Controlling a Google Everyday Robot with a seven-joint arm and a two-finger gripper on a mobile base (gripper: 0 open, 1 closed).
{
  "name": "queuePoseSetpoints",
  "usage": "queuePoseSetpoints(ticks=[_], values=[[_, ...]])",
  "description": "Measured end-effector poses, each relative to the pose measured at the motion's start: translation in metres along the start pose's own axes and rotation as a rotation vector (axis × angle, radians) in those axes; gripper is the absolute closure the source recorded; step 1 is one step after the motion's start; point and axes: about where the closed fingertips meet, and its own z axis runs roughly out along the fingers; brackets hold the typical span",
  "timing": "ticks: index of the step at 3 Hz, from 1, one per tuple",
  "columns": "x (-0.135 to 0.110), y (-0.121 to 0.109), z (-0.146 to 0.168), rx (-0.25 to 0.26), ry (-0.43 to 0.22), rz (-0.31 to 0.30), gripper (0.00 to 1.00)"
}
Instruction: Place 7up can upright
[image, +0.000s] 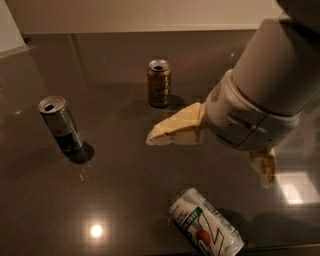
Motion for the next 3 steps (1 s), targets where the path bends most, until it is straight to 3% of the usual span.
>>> queuePoseSetpoints(ticks=[1,2,3], values=[[-0.003,-0.004,-0.005,0.004,0.015,-0.1,0.0],[-0.004,-0.008,-0.008,0.009,0.028,-0.107,0.0],[-0.012,-0.017,-0.012,-0.006,0.04,-0.15,0.0]])
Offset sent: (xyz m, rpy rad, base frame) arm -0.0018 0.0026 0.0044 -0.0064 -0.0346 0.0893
